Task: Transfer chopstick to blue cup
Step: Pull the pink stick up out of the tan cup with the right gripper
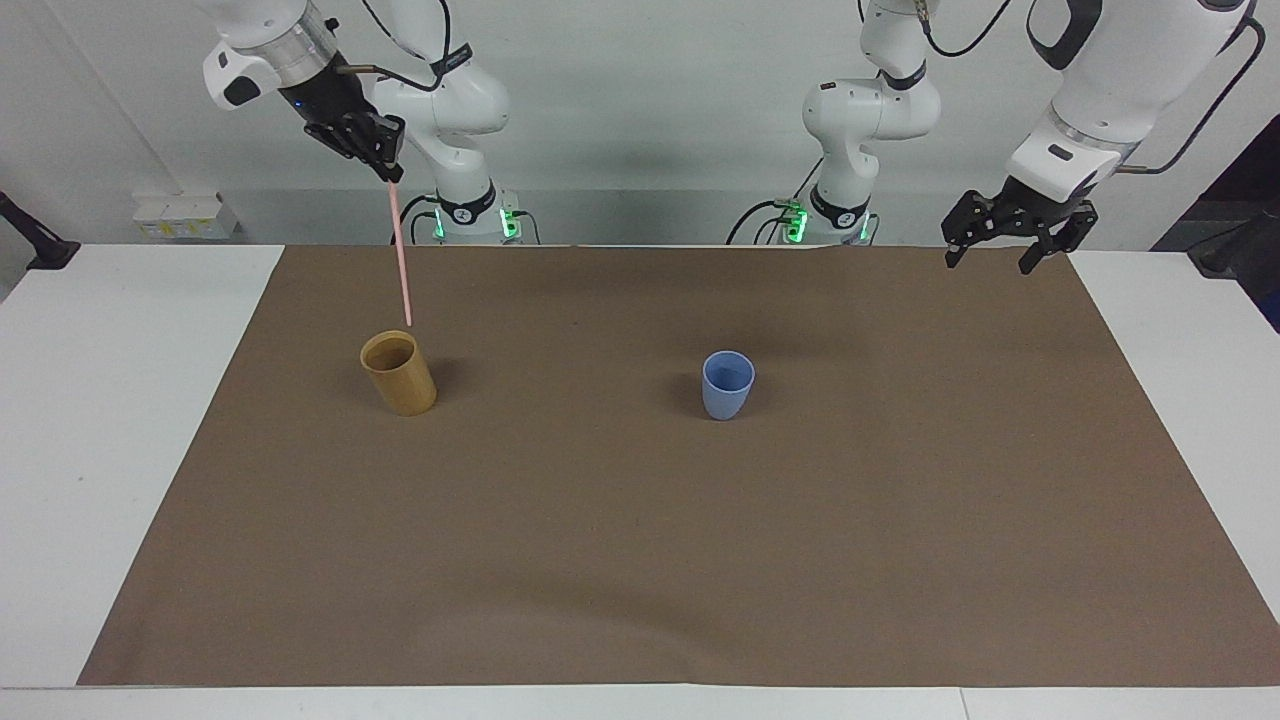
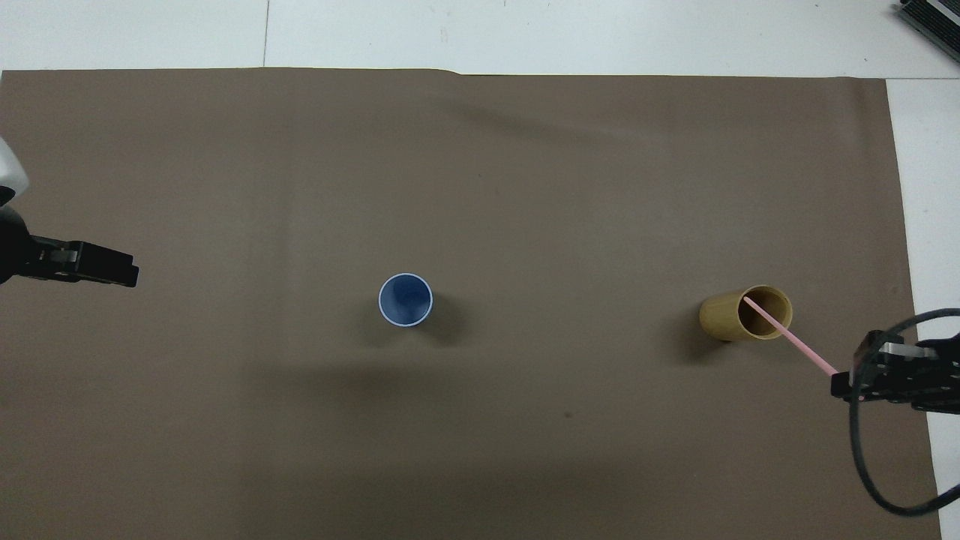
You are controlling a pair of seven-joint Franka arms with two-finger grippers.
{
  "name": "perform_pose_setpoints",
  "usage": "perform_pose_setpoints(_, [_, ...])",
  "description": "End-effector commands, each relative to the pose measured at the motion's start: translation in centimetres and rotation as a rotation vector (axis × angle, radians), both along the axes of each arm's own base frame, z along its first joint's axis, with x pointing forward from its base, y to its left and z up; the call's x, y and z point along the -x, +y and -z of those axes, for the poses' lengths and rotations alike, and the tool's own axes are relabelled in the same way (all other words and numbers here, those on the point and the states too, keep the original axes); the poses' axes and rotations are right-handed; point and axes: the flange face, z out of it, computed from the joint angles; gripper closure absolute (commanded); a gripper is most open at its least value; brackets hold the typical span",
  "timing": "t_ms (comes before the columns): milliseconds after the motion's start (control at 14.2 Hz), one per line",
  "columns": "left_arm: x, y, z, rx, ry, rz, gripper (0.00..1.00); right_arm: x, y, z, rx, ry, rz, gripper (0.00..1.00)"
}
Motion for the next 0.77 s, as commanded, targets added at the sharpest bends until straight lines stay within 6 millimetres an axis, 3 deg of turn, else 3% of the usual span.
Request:
perform_pose_setpoints(0, [0.3, 0.3, -0.6, -0.012, -0.004, 0.008, 0.0, -0.6, 2.8, -0.3, -0.052, 0.05, 0.129, 1.0])
perform_pose_setpoints(140, [0.3, 0.3, -0.6, -0.012, -0.003, 0.008, 0.0, -1.1, 5.2, -1.7, -0.107, 0.06, 0.222, 1.0])
perform_pose_setpoints(421, [0.3, 0.3, -0.6, -0.012, -0.004, 0.008, 0.0, -1.5, 13.0, -3.0, -0.174, 0.073, 0.37, 1.0])
perform_pose_setpoints(702, [0.3, 0.3, -0.6, -0.012, -0.003, 0.008, 0.0, -3.2, 19.7, -2.6, -0.289, 0.145, 0.52, 1.0])
